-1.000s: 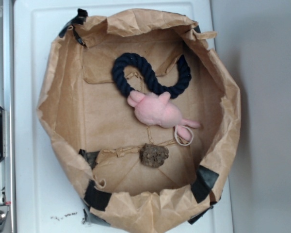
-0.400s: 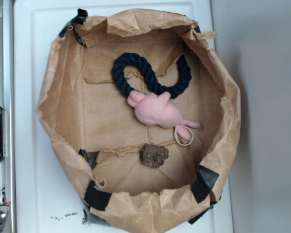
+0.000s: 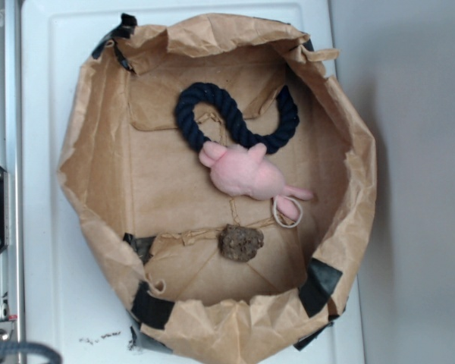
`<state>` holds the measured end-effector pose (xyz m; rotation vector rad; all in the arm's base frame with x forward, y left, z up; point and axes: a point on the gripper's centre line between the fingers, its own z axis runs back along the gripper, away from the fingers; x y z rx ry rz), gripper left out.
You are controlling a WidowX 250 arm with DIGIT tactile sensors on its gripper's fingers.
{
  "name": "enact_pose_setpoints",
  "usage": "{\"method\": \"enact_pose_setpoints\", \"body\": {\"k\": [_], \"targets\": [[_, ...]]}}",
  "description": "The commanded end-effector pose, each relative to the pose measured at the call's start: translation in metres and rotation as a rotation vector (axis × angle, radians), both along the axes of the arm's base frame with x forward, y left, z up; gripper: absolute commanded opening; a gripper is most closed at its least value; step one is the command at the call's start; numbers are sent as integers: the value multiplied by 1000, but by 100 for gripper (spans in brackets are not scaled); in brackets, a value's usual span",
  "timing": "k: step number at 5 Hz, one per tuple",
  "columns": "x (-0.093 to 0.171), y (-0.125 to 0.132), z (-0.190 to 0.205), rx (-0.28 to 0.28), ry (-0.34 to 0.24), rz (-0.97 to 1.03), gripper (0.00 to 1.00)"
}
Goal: Grab the rock.
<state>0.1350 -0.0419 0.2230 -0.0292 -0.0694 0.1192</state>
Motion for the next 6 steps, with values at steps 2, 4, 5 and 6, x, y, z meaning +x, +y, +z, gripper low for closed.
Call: {"method": "enact_pose_setpoints", "body": {"k": [2, 4, 5, 6], "targets": [[6, 4, 2, -85, -5, -37, 100], [6, 4, 2, -85, -5, -37, 100], [6, 4, 2, -85, -5, -37, 100], [27, -1, -18, -72, -22, 8, 100]]}}
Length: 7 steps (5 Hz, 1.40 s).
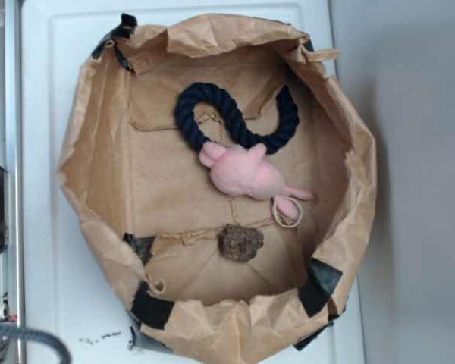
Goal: Grab the rock.
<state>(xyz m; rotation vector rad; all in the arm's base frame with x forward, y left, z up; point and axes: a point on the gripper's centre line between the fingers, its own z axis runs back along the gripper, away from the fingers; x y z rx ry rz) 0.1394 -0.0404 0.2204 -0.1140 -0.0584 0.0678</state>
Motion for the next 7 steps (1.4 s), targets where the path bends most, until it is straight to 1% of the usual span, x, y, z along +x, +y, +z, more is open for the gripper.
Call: {"method": "enact_pose_setpoints", "body": {"k": [1, 2, 3, 4, 5, 6, 7], "targets": [[50, -23, -31, 3, -41, 114, 100], [69, -31, -40, 9, -30, 160, 100], [92, -28, -53, 3, -36, 248, 100], [104, -13, -51, -50, -35, 313, 100], [112, 5, -61, -113, -31, 390, 100], [119, 6, -98, -23, -60, 441, 100], [119, 5, -126, 56, -71, 453, 100]]}}
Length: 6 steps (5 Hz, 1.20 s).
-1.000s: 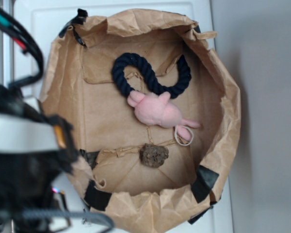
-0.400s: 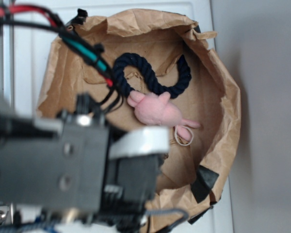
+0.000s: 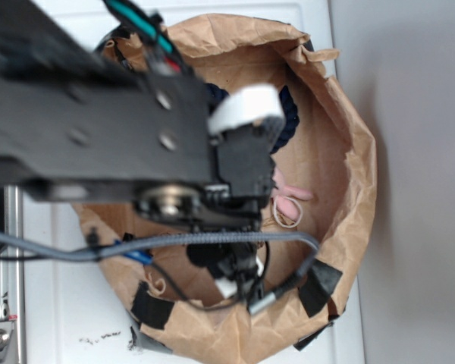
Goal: Grab the rock.
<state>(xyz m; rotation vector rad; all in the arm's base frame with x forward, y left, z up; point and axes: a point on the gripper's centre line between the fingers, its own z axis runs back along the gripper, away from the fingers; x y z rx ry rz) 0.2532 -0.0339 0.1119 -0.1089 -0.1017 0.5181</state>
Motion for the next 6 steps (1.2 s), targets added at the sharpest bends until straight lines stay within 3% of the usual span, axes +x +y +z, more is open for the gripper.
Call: {"method": "enact_pose_setpoints", "body": {"k": [1, 2, 4, 6], "targets": [[4, -10, -41, 129, -44, 13, 100], [13, -20, -47, 131, -26, 52, 100], [41, -32, -49, 83, -21, 80, 100], [58, -26, -60, 148, -18, 113, 100]]}}
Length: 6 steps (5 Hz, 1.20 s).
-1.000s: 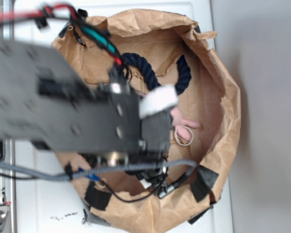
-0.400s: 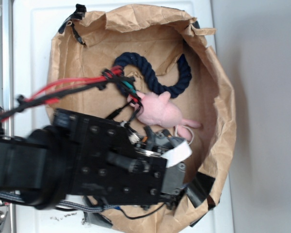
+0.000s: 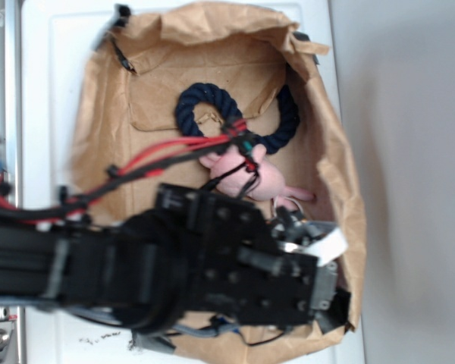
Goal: Grab the rock.
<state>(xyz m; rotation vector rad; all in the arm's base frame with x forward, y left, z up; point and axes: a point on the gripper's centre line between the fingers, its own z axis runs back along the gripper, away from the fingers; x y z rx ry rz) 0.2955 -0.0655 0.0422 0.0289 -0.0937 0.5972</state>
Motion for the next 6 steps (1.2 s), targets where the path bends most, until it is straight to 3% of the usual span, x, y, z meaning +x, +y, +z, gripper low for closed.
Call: {"method": "enact_pose_setpoints", "body": {"k": [1, 2, 3, 4, 5, 6], "targets": [[11, 13, 8, 33, -26, 30, 0], [5, 16, 18, 8, -30, 13, 0], [0, 18, 45, -52, -41, 8, 0], [-3, 38, 91, -181, -4, 15, 0], [-8, 63, 129, -242, 1, 1, 0], [-7, 76, 152, -263, -3, 3, 0]]}}
